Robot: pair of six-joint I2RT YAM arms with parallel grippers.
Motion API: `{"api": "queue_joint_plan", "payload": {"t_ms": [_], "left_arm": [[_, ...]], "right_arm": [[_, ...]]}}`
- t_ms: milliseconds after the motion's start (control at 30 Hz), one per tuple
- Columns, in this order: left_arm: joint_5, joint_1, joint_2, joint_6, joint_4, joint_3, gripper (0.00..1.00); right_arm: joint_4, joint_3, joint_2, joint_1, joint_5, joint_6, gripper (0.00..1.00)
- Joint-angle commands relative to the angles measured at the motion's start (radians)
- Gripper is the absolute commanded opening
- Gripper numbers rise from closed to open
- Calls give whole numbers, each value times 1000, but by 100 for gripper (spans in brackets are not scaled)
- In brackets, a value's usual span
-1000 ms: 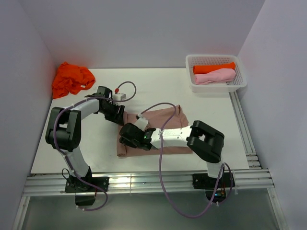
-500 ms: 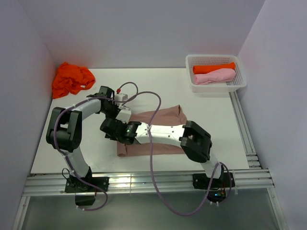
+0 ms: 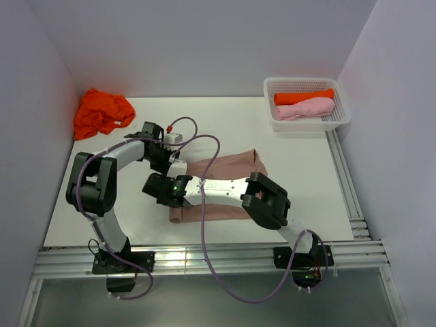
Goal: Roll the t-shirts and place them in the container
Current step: Roll the tshirt
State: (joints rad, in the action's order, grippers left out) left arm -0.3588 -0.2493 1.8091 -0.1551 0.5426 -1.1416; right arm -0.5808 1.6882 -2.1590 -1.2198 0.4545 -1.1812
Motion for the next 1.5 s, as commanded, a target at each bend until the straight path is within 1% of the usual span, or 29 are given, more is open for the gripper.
{"api": "queue_joint_plan", "payload": {"t_ms": [0,300,433,567,800,900,1000,1200,1267,1367,1400,1467], "left_arm": [[49,-5,6,-21,10,-24,57],[55,-10,18,-23,17,-38,58],[55,-13,21,-24,19,-44,59],[49,-18,16,-24,25,-58,62],[21,-18,29,-12,72,-157,64],[23,-16,27,6,80,-193,64],[29,-16,10,25,69,-213,64],[21,-10,-11,38,66,-234,65],[17,-4,-13,37,69,-236,65],[3,10,-14,29,71,-234,65],[-8,13,-11,29,77,-234,65],[-29,33,-7,22,86,-242,65]], "right_arm": [[-74,34,18,-7,59,-11,51],[-160,51,8,-23,96,-28,52],[-191,61,-10,-26,86,-26,53],[-228,90,-42,-30,73,-21,55],[-297,157,-117,-40,47,-14,57],[-358,185,-142,-43,47,-21,57],[-410,211,-160,-44,52,-37,57],[-445,205,-173,-49,47,-57,57],[-445,191,-171,-49,38,-60,56],[-435,180,-173,-49,29,-49,48],[-429,180,-174,-49,23,-43,44],[-412,174,-168,-49,15,-26,38]]}}
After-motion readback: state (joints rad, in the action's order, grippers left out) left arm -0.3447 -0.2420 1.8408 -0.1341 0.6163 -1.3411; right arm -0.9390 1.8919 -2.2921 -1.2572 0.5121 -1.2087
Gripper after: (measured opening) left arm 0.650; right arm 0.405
